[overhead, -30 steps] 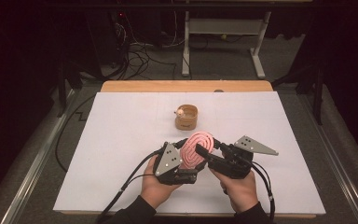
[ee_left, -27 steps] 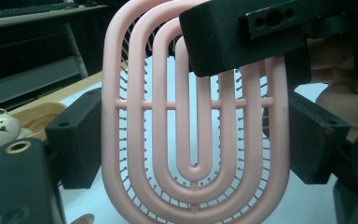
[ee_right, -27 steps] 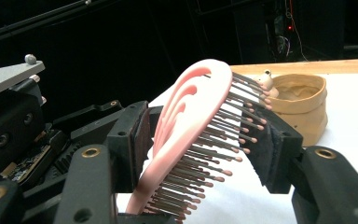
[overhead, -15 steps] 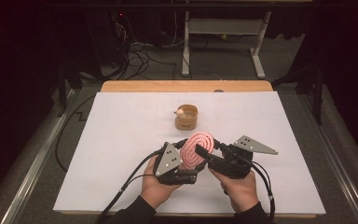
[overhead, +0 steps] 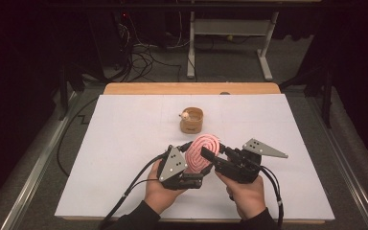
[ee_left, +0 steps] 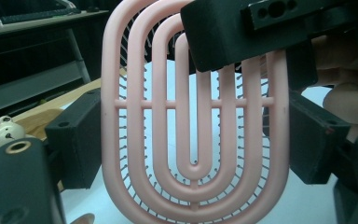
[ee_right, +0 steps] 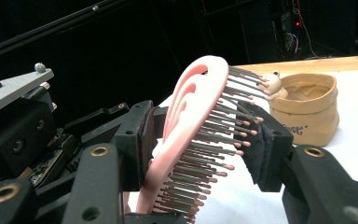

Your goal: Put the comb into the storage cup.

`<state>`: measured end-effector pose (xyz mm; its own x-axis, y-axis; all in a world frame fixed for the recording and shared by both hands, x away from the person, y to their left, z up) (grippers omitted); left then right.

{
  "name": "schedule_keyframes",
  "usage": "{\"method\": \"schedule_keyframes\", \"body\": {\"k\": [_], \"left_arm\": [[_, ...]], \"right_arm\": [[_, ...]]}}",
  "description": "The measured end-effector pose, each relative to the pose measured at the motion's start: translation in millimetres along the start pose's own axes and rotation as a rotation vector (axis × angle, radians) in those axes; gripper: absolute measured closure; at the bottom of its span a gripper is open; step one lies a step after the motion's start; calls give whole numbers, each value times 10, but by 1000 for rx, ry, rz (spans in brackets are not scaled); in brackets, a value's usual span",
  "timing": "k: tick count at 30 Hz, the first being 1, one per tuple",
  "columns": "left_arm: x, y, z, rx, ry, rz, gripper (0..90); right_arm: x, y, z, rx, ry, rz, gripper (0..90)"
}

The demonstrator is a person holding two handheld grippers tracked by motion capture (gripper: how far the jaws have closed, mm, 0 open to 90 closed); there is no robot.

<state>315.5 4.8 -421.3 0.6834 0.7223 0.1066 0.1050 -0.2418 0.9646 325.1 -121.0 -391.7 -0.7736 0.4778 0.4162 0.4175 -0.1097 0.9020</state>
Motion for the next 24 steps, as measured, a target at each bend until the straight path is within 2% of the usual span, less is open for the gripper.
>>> {"method": "schedule_keyframes", "body": {"k": [24], "left_arm": [[-8,19,-2,0,25,17,181]], "right_arm": [[12,21,-12,-2,10,26,536]]}}
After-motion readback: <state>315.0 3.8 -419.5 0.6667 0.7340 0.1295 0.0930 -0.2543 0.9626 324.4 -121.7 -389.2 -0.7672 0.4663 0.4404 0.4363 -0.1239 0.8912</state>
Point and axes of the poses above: each handheld gripper's, and its own axes: z roughly forward along the jaws, y roughly out of its top, x roughly to its left, the point moved 6 cm from there along z, roughly forward along the jaws, and after that the axes turned 11 degrees about y, right-handed, at the moved point
